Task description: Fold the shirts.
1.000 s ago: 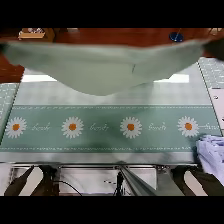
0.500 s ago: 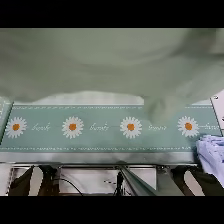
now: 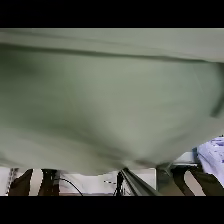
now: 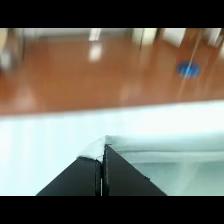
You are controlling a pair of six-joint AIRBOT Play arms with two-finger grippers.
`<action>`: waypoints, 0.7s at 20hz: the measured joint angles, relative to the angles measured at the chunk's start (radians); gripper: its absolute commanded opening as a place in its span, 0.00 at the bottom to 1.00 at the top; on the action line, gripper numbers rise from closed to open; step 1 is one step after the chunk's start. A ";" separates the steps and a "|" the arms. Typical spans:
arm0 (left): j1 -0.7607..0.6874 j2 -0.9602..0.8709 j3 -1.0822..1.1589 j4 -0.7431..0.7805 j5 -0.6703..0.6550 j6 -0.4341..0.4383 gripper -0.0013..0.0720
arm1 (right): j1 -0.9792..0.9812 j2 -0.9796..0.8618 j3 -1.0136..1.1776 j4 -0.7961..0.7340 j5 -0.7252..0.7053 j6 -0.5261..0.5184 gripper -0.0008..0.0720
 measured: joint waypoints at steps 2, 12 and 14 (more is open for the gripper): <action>-0.005 -0.003 -0.080 0.021 -0.050 0.004 0.04 | 0.001 -0.038 -0.057 0.002 0.097 -0.008 0.03; -0.074 -0.217 -0.645 0.017 0.087 0.071 0.04 | 0.002 -0.508 -0.221 0.135 -0.006 -0.023 0.03; -0.115 -0.318 -0.670 -0.010 0.164 0.100 0.04 | 0.002 -0.605 -0.225 0.185 -0.072 -0.031 0.03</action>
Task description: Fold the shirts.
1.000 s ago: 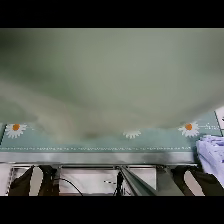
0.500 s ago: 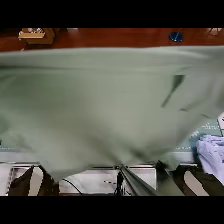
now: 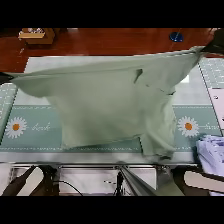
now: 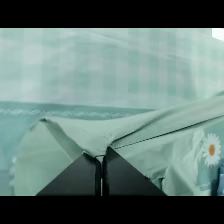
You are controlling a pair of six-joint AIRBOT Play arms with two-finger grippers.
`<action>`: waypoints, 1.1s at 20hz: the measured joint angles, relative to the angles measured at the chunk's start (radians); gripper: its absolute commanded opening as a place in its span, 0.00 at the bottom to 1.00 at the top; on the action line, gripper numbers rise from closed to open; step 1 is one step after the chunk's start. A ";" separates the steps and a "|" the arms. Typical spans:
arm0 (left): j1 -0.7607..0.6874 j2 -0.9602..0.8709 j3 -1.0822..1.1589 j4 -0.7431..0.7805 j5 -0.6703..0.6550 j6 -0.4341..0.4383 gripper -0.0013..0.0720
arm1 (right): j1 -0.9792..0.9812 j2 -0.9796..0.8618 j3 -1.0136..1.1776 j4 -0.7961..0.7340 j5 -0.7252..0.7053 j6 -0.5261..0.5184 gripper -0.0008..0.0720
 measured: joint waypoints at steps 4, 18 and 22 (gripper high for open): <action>-0.089 -0.178 -0.019 -0.021 0.186 0.037 0.04 | 0.000 -0.148 -0.003 0.077 -0.118 -0.018 0.03; -0.313 -0.555 -0.027 -0.011 0.692 0.232 0.04 | 0.000 -0.448 -0.004 0.172 -0.398 -0.102 0.04; -0.294 -0.566 -0.027 0.040 0.711 0.229 0.04 | 0.036 -0.488 -0.004 0.263 -0.462 -0.177 0.04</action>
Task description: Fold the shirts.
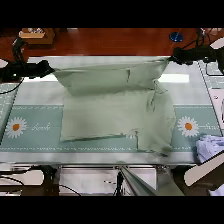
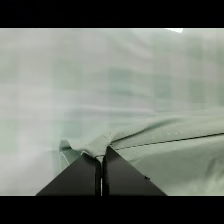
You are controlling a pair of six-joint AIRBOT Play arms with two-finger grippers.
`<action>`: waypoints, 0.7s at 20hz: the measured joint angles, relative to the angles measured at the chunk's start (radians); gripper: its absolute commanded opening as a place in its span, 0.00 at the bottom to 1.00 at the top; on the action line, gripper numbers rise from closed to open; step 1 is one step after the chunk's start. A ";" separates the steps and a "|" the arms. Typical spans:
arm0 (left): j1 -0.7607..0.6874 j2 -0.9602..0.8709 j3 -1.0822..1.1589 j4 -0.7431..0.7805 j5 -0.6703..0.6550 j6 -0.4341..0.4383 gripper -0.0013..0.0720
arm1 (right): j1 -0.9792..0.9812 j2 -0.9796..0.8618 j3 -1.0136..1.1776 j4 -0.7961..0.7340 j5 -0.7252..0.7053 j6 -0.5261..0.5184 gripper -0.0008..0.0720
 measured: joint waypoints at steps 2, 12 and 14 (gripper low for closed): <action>0.006 -0.003 0.000 0.028 -0.001 -0.003 0.04 | 0.033 -0.007 0.000 -0.011 -0.032 -0.021 0.03; 0.075 -0.018 0.083 0.114 -0.255 -0.020 0.77 | 0.076 0.049 0.048 -0.203 0.046 0.036 0.53; 0.147 0.006 0.111 0.141 -0.409 -0.064 0.77 | 0.032 0.105 0.066 -0.299 0.165 0.044 0.53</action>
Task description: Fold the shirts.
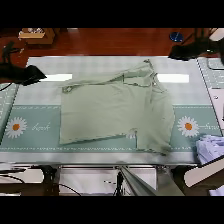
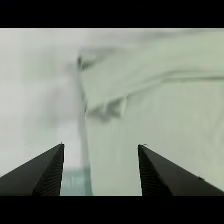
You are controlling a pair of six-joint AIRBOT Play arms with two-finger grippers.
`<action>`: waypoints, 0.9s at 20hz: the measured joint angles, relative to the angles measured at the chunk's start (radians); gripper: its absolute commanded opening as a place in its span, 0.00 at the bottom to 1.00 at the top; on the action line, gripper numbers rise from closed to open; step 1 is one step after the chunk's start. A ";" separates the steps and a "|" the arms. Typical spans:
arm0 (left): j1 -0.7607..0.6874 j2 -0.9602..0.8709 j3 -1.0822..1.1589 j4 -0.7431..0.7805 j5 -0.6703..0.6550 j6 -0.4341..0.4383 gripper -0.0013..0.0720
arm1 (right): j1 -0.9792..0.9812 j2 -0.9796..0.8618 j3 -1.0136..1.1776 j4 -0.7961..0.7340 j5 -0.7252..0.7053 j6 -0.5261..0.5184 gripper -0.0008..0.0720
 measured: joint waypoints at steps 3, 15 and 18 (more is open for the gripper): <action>0.104 0.090 -0.096 0.022 -0.192 -0.047 0.77 | -0.094 0.075 -0.033 -0.076 0.161 0.019 0.53; 0.201 0.402 -0.855 0.031 -0.223 -0.005 0.96 | -0.288 0.212 -0.441 0.138 0.282 -0.059 0.67; 0.203 0.398 -0.900 0.031 -0.168 -0.002 0.96 | -0.292 0.215 -0.461 0.153 0.285 -0.069 0.67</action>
